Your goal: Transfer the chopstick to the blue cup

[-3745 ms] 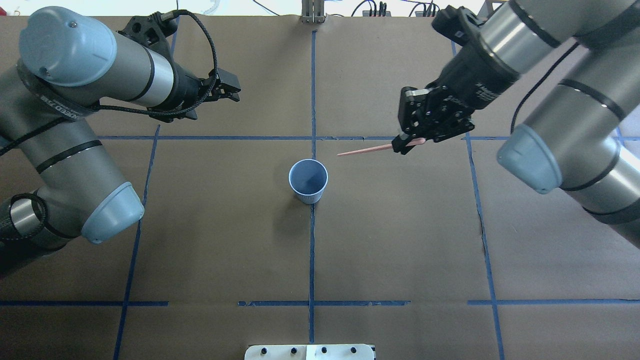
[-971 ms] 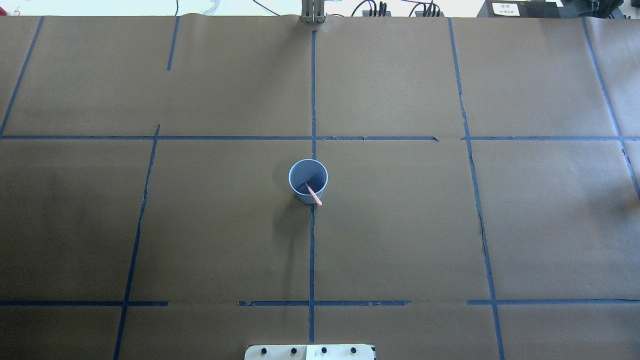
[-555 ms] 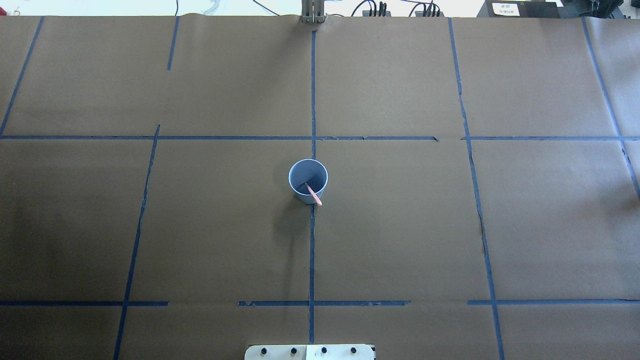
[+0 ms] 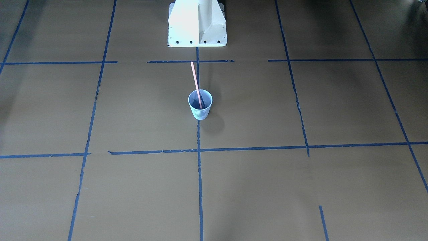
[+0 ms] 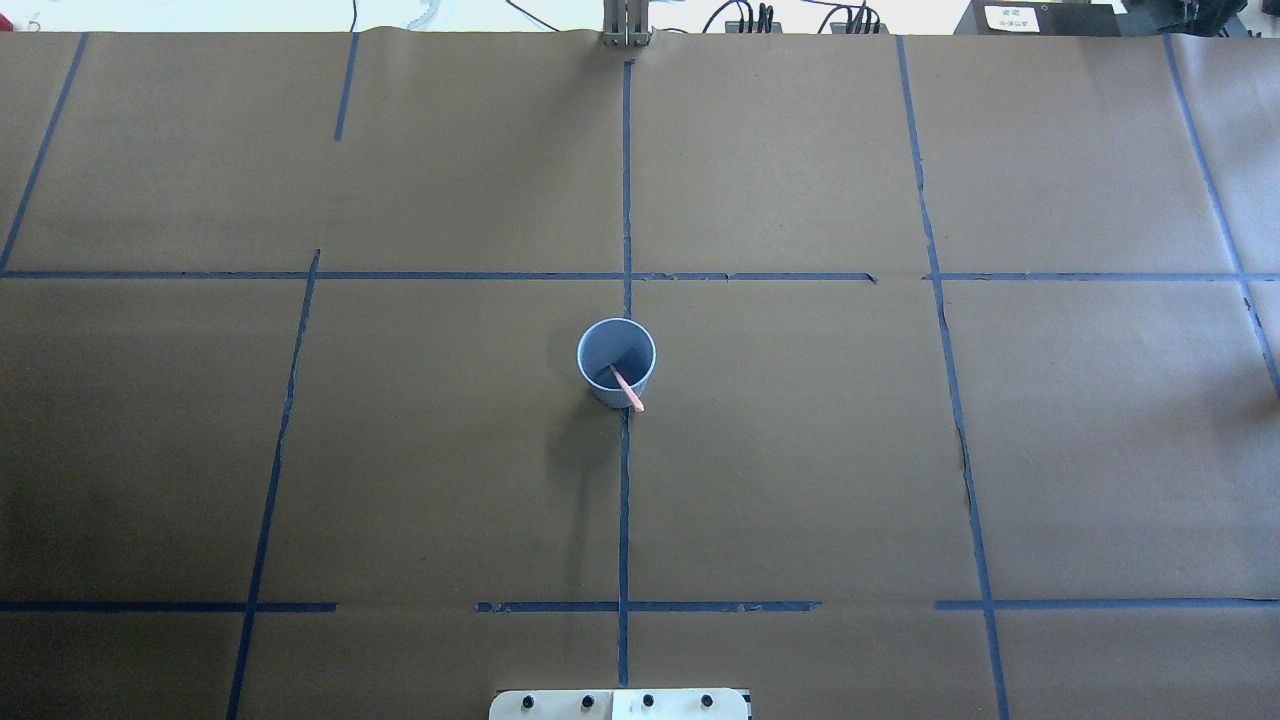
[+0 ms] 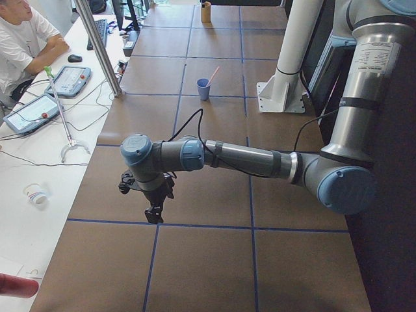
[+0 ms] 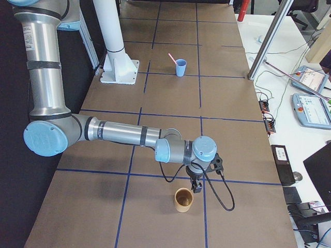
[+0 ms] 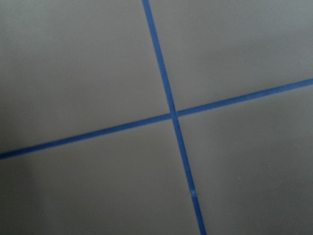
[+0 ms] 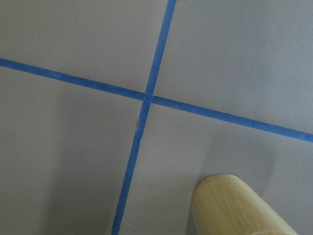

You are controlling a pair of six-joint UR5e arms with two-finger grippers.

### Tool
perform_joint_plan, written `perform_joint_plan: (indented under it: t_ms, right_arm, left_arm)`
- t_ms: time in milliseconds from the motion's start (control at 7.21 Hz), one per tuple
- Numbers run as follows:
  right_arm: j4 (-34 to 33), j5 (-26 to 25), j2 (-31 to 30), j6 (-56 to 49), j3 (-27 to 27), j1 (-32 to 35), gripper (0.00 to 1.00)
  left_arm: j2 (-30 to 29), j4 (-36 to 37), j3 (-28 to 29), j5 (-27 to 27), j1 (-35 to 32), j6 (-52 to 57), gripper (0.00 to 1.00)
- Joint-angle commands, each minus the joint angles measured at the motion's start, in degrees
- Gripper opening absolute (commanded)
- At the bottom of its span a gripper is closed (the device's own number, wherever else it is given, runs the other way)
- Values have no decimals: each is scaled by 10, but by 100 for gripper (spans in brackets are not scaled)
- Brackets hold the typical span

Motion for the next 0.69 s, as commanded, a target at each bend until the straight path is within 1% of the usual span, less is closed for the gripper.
perform_joint_plan:
  t_ms: [0,139,277,416,555]
  right_arm:
    - [1,0,-2,2,3,-1,100]
    - [1,0,-2,3,3,-1,100]
    - [1,0,-2,2,10,-1,100]
    - [1,0,-3,2,11,-1,100]
    - [1,0,-3,3,11,0,100]
  left_arm:
    - [40,-71,-17,11,1,1,100]
    - [45,-121,-26,13,2,0,100]
    - [55,-116,-30,3,1,3,100]
    - [64,-110,-56,-20,2,6,100]
    - [67,-111,-60,-22,3,6,100]
